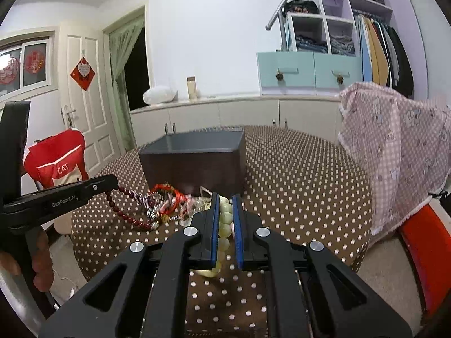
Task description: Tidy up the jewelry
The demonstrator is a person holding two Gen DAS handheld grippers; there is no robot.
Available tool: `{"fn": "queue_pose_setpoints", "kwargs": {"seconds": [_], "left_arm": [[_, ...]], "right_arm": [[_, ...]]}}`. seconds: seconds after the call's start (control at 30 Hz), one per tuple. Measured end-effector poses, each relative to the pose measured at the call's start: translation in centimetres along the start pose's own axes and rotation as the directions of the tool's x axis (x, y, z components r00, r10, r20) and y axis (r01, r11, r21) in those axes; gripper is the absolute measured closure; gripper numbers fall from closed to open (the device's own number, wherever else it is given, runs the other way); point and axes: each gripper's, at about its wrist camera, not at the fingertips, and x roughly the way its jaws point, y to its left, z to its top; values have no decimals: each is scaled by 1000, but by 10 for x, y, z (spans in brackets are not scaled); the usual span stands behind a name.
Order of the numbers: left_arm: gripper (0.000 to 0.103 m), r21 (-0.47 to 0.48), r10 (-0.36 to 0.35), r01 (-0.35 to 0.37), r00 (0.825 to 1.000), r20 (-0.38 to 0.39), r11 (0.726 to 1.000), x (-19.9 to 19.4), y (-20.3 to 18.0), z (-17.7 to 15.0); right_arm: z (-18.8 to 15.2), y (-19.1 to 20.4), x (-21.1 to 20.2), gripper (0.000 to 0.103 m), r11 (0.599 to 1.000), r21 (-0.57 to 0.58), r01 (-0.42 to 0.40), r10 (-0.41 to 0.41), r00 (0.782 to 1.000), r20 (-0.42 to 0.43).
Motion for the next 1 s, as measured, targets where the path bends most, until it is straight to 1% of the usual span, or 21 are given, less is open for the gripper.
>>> {"fn": "queue_pose_setpoints", "kwargs": {"seconds": [0.1,0.17,0.27,0.47,0.63,0.77,0.87,0.9,0.93,0.97,1.0], "left_arm": [[95,0,-20,20,1000,16,1000,-3,0,7],[95,10,-23,23,999,32,1000,-5,-2,13],[95,11,-31,30,997,64,999,-10,-6,20],[95,49,-42,36,989,143,998,-23,-13,40],[95,83,-49,35,983,179,996,-26,-18,50],[95,85,-53,38,983,178,996,-26,-17,51],[94,97,-94,82,988,125,992,-25,-10,42],[93,99,-81,70,991,104,993,-24,-7,37],[80,99,-50,41,995,85,994,-22,-4,31],[39,97,-28,21,997,68,995,-20,0,26],[23,86,-21,16,998,58,996,-19,6,21]], "right_arm": [[6,0,-2,95,1000,-5,1,-1,1000,23],[10,-1,-2,95,1000,-13,9,-8,999,37],[18,-1,-6,95,1000,-18,-1,2,998,67],[35,-2,-10,95,999,-36,-3,8,992,123],[48,-2,-11,95,999,-54,-2,11,986,167],[55,-4,-10,95,999,-53,-1,11,983,184],[52,-6,-10,95,999,-47,-8,16,984,176],[50,-6,-10,95,999,-45,-9,16,986,168],[47,-7,-9,95,999,-41,-7,14,987,157],[46,-8,-8,95,999,-36,-6,11,989,148],[43,-9,-7,95,1000,-27,-6,10,991,134]]}}
